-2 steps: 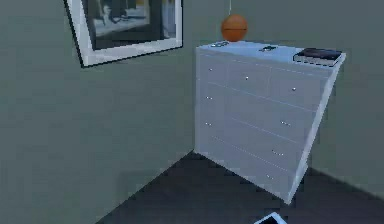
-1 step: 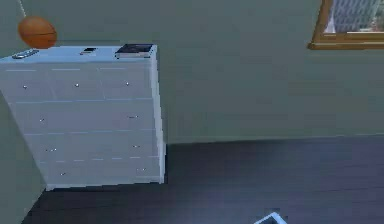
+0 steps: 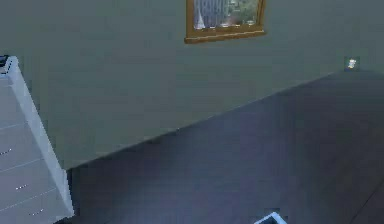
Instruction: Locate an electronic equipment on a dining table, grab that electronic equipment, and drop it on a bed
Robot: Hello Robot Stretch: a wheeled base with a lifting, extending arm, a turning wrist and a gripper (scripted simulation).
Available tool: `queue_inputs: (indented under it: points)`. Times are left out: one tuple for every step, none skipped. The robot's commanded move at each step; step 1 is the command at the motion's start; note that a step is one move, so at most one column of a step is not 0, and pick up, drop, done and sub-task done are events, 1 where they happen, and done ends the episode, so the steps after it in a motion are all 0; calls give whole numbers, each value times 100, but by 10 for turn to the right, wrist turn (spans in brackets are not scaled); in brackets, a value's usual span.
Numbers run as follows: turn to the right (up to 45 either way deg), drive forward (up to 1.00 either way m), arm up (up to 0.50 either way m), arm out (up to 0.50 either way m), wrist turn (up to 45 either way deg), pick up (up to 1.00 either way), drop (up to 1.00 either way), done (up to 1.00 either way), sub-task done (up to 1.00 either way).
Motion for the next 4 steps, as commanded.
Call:
queue_inputs:
  points:
    - [-450,0,0,0,0,0,0,0,0]
    - [-450,0,0,0,0,0,0,0,0]
    - [-450,0,0,0,0,0,0,0,0]
    - [-300,0,0,0,0,0,0,0,0]
